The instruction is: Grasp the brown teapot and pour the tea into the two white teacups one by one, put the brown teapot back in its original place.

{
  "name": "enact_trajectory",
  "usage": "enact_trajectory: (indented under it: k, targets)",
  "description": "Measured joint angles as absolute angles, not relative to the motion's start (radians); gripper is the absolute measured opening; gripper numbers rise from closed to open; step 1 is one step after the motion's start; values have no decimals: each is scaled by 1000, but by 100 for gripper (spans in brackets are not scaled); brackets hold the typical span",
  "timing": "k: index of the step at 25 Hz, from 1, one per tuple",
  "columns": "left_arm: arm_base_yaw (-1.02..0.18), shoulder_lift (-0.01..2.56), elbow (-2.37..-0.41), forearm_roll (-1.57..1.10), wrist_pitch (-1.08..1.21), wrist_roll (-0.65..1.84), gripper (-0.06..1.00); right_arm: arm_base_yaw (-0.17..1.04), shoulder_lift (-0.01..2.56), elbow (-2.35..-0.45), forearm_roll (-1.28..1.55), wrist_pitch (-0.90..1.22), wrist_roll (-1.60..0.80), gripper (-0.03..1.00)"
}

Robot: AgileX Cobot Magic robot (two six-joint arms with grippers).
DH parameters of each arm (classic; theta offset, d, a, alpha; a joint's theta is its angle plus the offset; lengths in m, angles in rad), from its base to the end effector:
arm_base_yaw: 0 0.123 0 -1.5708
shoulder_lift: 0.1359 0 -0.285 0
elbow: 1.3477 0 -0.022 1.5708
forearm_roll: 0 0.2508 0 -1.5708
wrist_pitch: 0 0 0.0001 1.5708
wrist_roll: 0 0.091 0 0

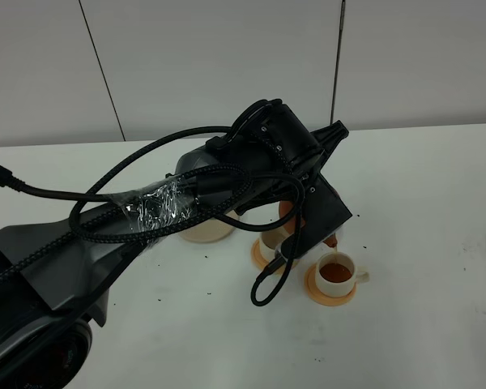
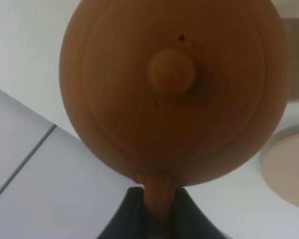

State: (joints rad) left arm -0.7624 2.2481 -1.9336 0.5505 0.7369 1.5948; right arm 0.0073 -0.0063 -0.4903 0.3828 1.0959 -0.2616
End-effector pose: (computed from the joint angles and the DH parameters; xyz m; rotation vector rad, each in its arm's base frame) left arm 0.3911 -0.3292 0.2178 2.5634 0.6370 0.9403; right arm -0.0096 0.0302 0.2766 -0.2975 2.0136 0.3016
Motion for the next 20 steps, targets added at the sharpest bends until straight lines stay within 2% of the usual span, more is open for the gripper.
enact_trajectory:
  k: [20]
  targets:
    - [-770, 2248, -1934, 561, 729, 1595, 17, 7, -6, -490, 383, 1096, -262, 24]
